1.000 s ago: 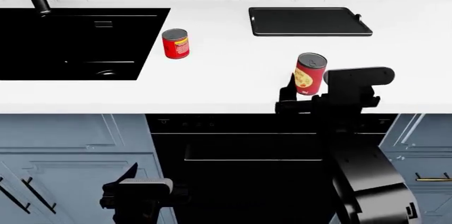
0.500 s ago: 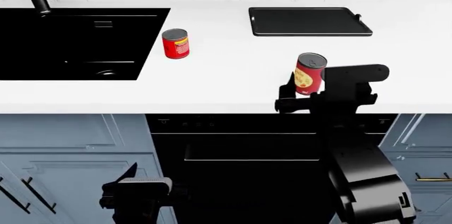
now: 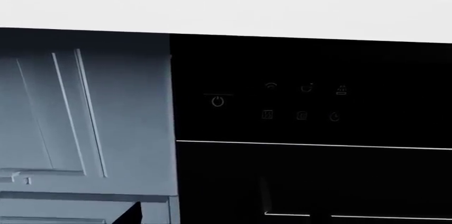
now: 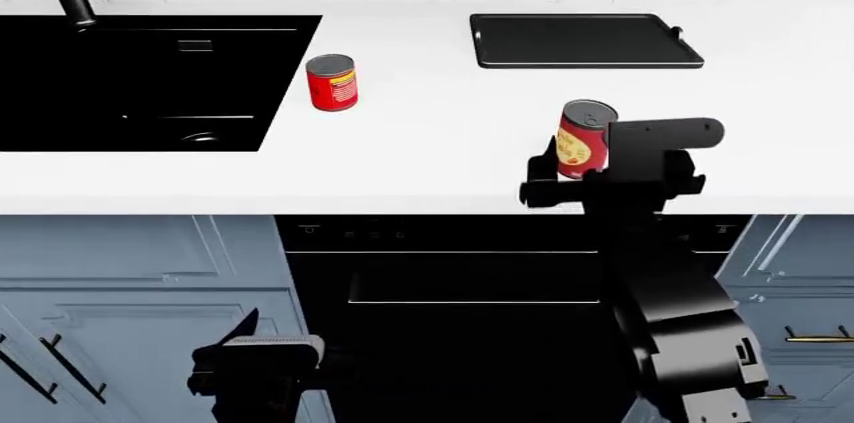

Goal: Pick the cans from the counter and place them in their designated side in the cabinet.

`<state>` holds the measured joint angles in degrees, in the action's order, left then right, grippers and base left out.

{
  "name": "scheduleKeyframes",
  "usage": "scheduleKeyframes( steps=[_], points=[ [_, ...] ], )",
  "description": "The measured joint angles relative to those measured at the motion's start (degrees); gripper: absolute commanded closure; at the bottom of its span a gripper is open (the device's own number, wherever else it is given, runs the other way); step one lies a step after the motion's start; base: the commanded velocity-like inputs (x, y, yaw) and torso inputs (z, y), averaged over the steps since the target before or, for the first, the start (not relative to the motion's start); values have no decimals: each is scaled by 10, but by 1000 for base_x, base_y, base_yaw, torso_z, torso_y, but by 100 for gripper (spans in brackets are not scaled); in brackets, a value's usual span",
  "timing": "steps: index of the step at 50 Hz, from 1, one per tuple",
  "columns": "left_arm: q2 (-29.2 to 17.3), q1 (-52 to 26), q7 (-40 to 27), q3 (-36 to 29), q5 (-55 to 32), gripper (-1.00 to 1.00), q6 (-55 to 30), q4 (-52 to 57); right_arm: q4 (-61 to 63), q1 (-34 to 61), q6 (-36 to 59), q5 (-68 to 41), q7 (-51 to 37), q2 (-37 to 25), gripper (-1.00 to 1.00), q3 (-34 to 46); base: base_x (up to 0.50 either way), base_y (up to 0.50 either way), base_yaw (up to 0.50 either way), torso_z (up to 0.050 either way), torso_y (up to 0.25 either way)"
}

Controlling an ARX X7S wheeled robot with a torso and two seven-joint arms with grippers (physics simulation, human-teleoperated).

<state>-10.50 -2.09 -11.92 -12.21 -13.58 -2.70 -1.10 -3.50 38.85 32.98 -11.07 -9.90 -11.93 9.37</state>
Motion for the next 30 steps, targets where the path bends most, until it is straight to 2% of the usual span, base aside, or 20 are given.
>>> scheduleKeyframes(
  steps=[30],
  points=[
    [-6, -1, -8, -8, -9, -100, -1, -1, -104, 51, -33, -5, 10, 11, -100, 8, 0, 0, 0, 0, 0]
  ],
)
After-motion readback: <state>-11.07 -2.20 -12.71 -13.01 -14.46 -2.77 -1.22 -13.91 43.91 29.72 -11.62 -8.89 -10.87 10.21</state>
